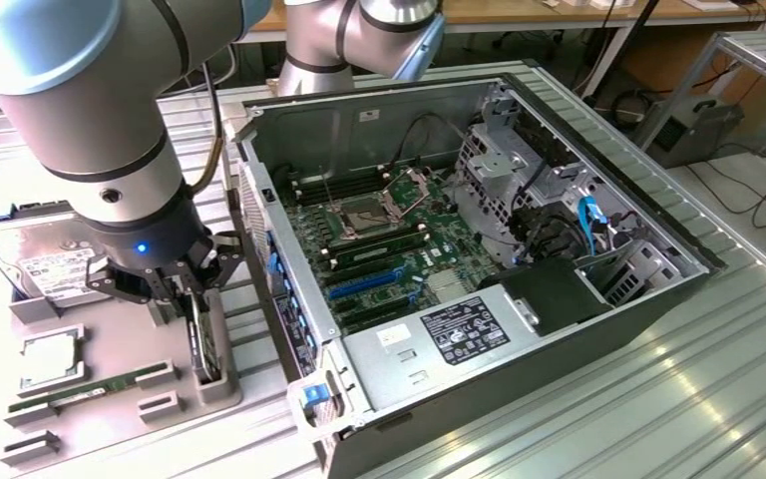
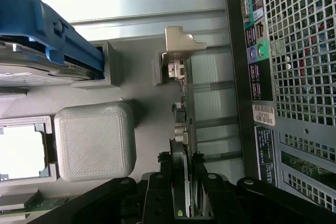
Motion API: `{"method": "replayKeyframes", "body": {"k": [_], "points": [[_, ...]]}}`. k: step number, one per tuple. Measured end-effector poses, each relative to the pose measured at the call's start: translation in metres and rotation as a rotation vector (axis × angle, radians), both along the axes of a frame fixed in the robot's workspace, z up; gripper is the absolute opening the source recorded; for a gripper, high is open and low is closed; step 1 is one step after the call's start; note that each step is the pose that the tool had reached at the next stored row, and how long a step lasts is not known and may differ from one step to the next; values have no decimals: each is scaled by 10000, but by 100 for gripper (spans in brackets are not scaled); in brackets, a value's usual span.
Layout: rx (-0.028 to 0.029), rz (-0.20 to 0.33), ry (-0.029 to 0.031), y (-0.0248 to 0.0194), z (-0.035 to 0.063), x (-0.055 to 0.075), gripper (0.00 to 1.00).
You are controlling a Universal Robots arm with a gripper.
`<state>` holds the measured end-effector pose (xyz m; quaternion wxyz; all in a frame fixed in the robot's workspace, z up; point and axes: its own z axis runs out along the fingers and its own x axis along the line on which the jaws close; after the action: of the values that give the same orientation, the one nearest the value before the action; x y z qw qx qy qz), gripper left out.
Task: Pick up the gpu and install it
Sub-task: 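Pick up the gpu and move the gpu toward the slot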
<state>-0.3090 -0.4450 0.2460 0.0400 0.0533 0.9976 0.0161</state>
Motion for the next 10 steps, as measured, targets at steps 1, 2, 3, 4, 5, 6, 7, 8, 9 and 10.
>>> {"method": "replayKeyframes", "body": {"k": [1,2,3,4,5,6,7,8,9,10], "points": [[1,40,-1,0,0,0,27],[2,89,-2,0,1,0,27],[2,145,-2,0,3,0,27],[0,238,0,0,9,1,27],[2,343,0,0,16,4,26],[2,399,0,-1,21,7,26],[4,477,3,-1,27,13,26],[11,582,4,0,33,24,26],[24,690,7,-1,40,38,26],[30,747,11,-1,44,45,26]]}}
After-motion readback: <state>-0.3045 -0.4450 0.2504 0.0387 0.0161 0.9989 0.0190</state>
